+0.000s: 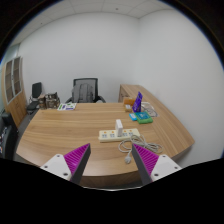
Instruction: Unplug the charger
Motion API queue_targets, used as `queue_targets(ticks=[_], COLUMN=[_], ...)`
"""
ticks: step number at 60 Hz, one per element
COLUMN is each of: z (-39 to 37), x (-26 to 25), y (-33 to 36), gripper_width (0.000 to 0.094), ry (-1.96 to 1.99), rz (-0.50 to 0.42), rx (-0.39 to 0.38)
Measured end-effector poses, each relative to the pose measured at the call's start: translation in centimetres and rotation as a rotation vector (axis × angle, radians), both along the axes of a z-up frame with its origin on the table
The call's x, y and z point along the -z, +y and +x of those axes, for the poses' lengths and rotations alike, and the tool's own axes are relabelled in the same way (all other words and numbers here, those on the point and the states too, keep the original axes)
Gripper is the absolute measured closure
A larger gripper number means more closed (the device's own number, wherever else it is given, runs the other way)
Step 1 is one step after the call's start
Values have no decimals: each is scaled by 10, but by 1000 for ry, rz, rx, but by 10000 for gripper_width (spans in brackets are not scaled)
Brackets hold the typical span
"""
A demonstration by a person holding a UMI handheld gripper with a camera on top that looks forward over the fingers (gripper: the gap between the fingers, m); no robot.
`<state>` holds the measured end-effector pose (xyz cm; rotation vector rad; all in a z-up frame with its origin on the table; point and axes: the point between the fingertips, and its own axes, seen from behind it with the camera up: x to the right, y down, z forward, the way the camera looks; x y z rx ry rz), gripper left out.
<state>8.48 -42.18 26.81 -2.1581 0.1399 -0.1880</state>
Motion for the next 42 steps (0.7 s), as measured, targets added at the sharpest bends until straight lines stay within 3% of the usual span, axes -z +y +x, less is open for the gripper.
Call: queue_targets(ticks=[7,21,36,42], z=[26,69,101,99], x=[48,112,184,203], y=[34,138,245,271], gripper_width=[74,84,107,196], ry=[-1,-23,-11,39], rz=[19,107,61,56], rx=[10,-77,-123,-129])
